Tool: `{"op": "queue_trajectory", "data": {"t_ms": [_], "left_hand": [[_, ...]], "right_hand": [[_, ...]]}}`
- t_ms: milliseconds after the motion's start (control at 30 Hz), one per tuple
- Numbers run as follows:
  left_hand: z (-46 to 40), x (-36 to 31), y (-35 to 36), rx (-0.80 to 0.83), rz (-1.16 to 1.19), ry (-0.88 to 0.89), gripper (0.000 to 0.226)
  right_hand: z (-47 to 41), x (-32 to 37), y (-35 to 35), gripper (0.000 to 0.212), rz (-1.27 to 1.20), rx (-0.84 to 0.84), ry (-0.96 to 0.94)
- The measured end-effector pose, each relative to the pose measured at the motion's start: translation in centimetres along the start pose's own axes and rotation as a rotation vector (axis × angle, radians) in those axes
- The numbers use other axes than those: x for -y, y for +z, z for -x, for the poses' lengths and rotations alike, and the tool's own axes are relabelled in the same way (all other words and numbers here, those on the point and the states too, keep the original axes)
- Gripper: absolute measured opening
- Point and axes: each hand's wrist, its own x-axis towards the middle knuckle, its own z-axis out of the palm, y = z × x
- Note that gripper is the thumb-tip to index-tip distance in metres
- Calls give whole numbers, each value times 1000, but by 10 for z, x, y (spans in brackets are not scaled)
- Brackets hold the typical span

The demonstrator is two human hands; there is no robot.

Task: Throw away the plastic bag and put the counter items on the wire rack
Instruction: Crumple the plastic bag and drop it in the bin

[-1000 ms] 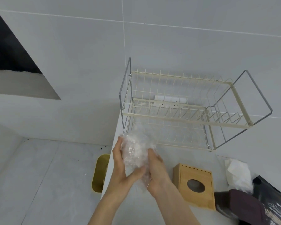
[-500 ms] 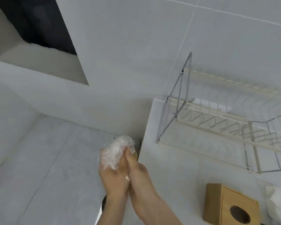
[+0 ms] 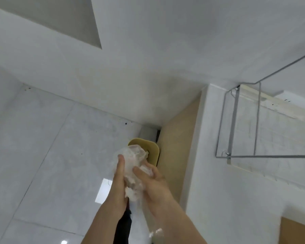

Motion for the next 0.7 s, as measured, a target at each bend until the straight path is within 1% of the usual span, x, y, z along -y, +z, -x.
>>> {"op": "queue_trajectory", "data": {"t_ms": [33, 67, 100, 167, 200, 233, 267, 333, 433, 533, 600, 633, 700], "left_hand": [[-15, -1, -5, -29, -21, -11, 89], [-31, 0, -10, -126, -116, 17, 93], [-46, 3, -14, -251, -202, 76, 91], [-72, 11, -24, -406, -366, 229, 71], [-85, 16, -29, -432, -488, 296, 58], [-97, 24, -35, -420, -627, 337, 45], [-113, 33, -42, -367, -730, 364, 35], [-141, 48, -54, -232, -846, 362, 28], [-182, 65, -67, -134, -968, 331, 35], [-221, 77, -76, -95, -1087, 265, 45], [-238, 81, -85, -104, -1185, 219, 52], [-241, 80, -89, -114, -1248, 203, 57], [-237, 75, -93, -143, -1310, 186, 61]], "right_hand": [[-19, -7, 2, 55, 11, -79, 22], [-39, -14, 2, 53, 43, -171, 31], [-58, -20, 2, 50, 70, -263, 29], [-95, -29, 1, 40, 92, -428, 21], [-114, -34, 0, 39, 78, -486, 24], [-131, -38, 0, 39, 63, -525, 19], [-149, -42, 0, 38, 67, -562, 22], [-180, -50, 1, 38, 96, -621, 28], [-226, -63, 0, 52, 146, -676, 65], [-255, -71, -4, 73, 173, -609, 122], [-261, -73, -10, 87, 284, -594, 135], [-260, -73, -13, 88, 359, -597, 127], [-252, -72, -18, 81, 476, -602, 111]]}}
